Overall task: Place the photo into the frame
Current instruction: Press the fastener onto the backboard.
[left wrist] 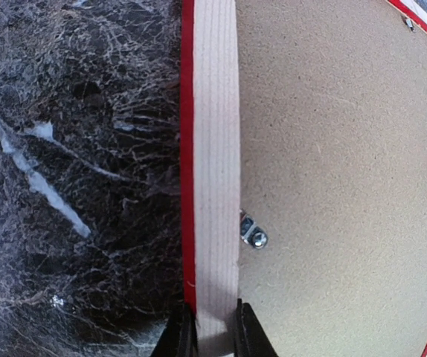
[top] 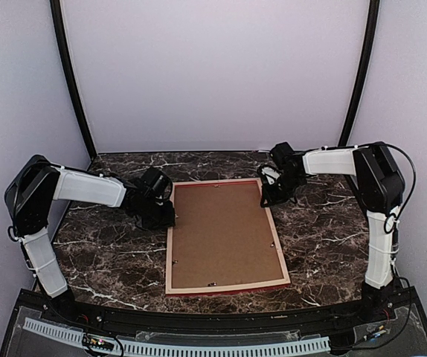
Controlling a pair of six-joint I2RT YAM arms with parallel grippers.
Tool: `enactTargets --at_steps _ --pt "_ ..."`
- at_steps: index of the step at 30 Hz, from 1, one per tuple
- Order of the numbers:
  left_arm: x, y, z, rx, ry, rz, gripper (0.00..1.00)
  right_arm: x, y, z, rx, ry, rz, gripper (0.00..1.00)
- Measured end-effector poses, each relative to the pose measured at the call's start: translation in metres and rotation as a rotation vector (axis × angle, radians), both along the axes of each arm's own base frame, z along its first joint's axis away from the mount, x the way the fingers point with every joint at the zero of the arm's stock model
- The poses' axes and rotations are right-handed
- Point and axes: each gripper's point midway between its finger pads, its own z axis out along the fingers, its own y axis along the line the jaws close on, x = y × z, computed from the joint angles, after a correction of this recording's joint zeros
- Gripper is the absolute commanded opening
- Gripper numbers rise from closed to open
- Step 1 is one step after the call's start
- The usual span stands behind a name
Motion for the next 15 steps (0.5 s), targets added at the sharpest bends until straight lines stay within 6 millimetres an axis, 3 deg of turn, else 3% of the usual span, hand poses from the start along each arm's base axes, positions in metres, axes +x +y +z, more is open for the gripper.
enactTargets --at_steps 7,15 --pt "0.000 -0.001 0.000 -0.007 -0.001 0.001 0.00 0.003 0.003 0.002 0.044 -0.001 0.007 0.43" --pt "0.000 -0.001 0.000 -0.012 -0.007 0.001 0.00 0.005 0.011 0.003 0.128 0.004 0.001 0.59"
